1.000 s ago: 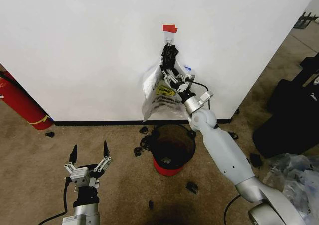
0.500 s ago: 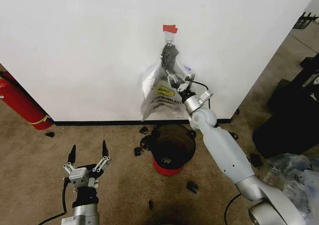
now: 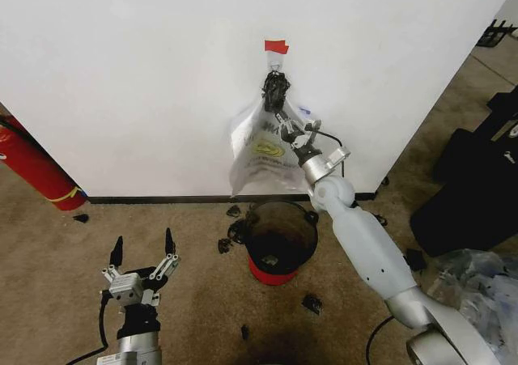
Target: Pick up the garbage bag from the wall and place it over the trash bin.
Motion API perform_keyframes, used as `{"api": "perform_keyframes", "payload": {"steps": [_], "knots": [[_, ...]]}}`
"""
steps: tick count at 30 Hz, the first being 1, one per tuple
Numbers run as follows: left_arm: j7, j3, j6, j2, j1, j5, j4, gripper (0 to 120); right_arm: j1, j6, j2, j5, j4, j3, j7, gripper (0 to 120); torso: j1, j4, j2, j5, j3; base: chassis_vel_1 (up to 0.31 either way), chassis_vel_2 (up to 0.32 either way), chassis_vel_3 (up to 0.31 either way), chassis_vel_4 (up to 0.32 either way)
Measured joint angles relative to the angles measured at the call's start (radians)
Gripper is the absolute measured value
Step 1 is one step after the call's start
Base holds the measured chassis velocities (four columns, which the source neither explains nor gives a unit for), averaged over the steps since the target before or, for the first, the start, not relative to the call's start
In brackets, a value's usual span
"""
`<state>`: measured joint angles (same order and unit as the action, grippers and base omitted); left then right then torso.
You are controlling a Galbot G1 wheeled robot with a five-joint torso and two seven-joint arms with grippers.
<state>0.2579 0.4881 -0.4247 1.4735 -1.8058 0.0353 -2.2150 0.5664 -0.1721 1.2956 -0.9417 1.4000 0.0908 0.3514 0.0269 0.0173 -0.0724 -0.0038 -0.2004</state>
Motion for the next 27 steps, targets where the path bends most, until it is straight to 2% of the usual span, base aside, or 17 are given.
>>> {"api": "perform_keyframes", "payload": {"steps": [15,21,27], "knots": [[0.0,-0.02,-0.01,-0.005,-0.002,-0.006,0.006,100,0.271,-0.001,-0.061,0.093,0.279,0.066,-0.006,0,0.0,0.0,0.0,-0.0001,0.0,0.0,0.0,0.0,0.0],[0.001,-0.028,-0.018,-0.016,-0.004,-0.003,0.008,100,0.427,-0.01,-0.076,0.16,0.392,0.129,0.01,0,0.0,0.0,0.0,0.0,0.0,0.0,0.0,0.0,0.0],[0.001,-0.037,-0.019,-0.033,-0.002,0.005,0.008,100,0.522,-0.017,-0.082,0.196,0.466,0.183,0.027,0,0.0,-0.0002,0.0,0.0,0.0,0.0,0.0,0.0,0.0]]}}
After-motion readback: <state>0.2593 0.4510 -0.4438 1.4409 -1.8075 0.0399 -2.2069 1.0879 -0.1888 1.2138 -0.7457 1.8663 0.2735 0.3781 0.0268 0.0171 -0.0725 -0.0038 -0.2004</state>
